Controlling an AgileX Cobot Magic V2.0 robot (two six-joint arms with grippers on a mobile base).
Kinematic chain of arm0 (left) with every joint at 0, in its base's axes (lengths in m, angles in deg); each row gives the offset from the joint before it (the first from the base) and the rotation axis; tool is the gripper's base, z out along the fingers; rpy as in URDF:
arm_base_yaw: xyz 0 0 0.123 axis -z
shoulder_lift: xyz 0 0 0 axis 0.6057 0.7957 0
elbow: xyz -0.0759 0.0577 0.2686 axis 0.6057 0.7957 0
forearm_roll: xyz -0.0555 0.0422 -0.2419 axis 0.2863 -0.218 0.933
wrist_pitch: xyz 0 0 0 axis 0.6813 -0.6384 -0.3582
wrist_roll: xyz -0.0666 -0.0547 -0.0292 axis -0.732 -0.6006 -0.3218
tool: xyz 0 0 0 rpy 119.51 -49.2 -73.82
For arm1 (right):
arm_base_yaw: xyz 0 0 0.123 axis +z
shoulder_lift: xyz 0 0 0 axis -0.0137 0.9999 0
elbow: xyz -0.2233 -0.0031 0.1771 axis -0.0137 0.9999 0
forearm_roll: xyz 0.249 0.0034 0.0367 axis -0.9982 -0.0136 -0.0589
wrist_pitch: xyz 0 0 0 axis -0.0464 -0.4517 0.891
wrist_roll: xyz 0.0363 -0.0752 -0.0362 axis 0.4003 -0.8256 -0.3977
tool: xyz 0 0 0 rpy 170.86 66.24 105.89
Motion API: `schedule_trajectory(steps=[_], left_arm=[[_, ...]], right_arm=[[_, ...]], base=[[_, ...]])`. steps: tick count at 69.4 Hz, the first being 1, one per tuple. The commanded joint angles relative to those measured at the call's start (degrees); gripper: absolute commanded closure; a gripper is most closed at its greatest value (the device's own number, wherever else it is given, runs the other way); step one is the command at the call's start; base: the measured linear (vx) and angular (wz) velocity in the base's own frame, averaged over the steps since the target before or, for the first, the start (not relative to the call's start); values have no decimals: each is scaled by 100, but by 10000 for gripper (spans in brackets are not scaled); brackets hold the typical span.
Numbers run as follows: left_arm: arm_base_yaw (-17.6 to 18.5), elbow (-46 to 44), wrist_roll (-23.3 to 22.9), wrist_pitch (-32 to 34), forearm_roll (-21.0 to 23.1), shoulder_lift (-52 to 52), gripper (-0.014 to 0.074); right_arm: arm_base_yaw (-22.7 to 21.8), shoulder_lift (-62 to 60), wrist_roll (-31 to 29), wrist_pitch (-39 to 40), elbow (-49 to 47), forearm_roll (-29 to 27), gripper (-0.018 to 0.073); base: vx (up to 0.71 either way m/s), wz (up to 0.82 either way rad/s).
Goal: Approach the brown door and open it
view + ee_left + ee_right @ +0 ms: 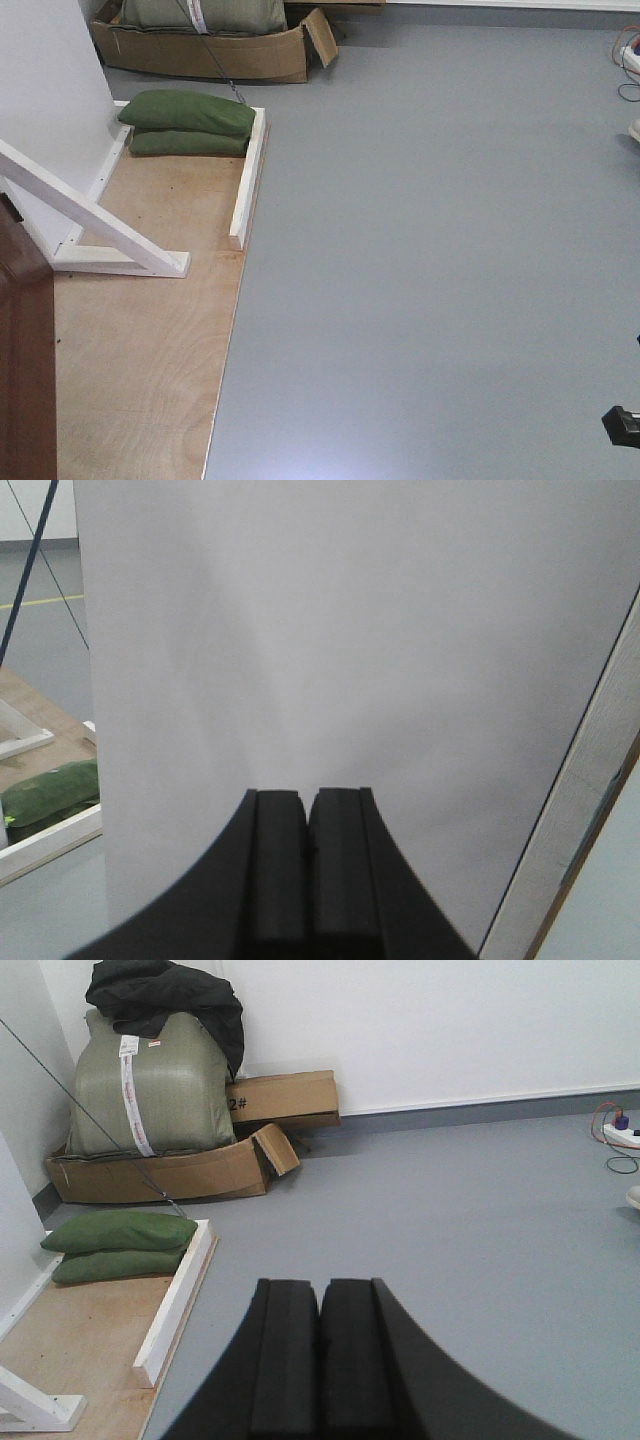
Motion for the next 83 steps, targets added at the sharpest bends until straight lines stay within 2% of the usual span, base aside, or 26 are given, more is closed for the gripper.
schedule_trajectory(steps=[1,28,37,54,69,83], left_arm=[[96,-141,-164,-386,295,-151,586],[459,-136,-853,-1164,295,-505,586],[615,-136,-866,-1587,295,-494,586],[1061,-136,-1384,-2668,295,-525,586],[1452,-131,-1696,-4016,295,-614,586],[1559,-131,-2230,-5200,295,-614,586]], right_arm=[[3,-51,-51,453,11,31,559],[3,-51,-51,453,11,31,559],[3,-51,-51,453,11,31,559],[3,-51,-51,453,11,31,559],[3,-51,-51,453,11,31,559],[3,-51,-51,453,11,31,559]], base=[[0,0],[0,0],[0,0],[0,0],[0,0],[0,1]])
